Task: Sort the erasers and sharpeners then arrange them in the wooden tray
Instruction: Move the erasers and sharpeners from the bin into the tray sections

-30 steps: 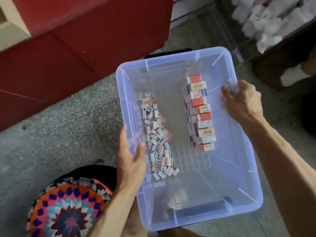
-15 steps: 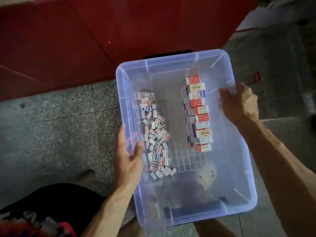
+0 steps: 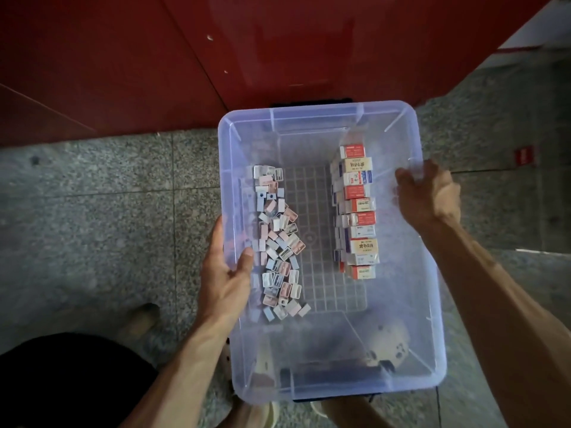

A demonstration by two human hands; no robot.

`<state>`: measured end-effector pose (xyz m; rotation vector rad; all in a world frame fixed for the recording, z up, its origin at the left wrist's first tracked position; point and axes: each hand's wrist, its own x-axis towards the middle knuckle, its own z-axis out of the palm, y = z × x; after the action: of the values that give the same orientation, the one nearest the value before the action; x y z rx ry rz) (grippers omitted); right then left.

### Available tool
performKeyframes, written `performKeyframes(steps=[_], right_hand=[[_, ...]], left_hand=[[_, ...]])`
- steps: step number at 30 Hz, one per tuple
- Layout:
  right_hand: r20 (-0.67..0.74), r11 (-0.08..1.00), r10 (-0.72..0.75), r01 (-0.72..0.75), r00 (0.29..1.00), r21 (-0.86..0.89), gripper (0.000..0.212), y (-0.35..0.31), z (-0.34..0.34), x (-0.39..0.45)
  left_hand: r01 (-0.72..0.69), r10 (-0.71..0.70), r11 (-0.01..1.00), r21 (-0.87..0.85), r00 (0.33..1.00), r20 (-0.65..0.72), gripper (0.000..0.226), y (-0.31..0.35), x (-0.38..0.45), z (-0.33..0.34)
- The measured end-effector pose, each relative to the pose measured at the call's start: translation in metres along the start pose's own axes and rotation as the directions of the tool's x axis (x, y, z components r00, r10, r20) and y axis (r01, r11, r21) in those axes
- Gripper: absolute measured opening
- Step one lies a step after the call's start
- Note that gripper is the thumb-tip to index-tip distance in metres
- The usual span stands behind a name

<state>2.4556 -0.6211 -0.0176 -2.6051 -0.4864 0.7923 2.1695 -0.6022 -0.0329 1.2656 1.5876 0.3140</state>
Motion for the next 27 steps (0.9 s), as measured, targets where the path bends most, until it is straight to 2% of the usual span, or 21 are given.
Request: performKeyframes(steps=[9, 11, 13, 18, 23, 27], right_hand=[[-0.002, 0.998, -0.003, 0.003, 1.000, 0.057, 0.041, 0.000, 0.005, 0.003], [0.025, 0.997, 0.011, -0.013, 1.000, 0.070, 0.042, -0.002, 0.000, 0.001], [0.058, 0.997, 0.003, -0.007, 0.998, 0.077, 0.033, -0.007, -0.009, -0.002], [0.047, 0.987, -0.053, 0.045, 0.998, 0.156, 0.023, -0.031, -0.037, -0.028], [0.163, 0.951, -0.127, 0.073, 0.978, 0.302, 0.025, -0.077, -0.066, -0.083], [0.267, 0.885, -0.046, -0.085, 0.963, 0.458, 0.024, -0.111, -0.062, -0.115]], left_hand=[[0.044, -0.047, 0.997, 0.062, 0.998, 0.034, 0.070, 0.000, 0.014, 0.005], [0.061, -0.065, 0.993, 0.101, 0.997, 0.036, 0.064, 0.009, 0.014, -0.002], [0.074, -0.076, 0.991, 0.116, 0.997, 0.012, 0.053, 0.022, 0.014, -0.013], [0.096, -0.093, 0.995, 0.041, 0.994, -0.064, 0.029, 0.070, -0.007, -0.049], [0.073, -0.073, 0.997, 0.003, 0.997, 0.011, 0.020, 0.124, -0.032, -0.081], [0.044, -0.044, 0.999, 0.004, 0.993, 0.111, 0.017, 0.152, -0.029, -0.104]])
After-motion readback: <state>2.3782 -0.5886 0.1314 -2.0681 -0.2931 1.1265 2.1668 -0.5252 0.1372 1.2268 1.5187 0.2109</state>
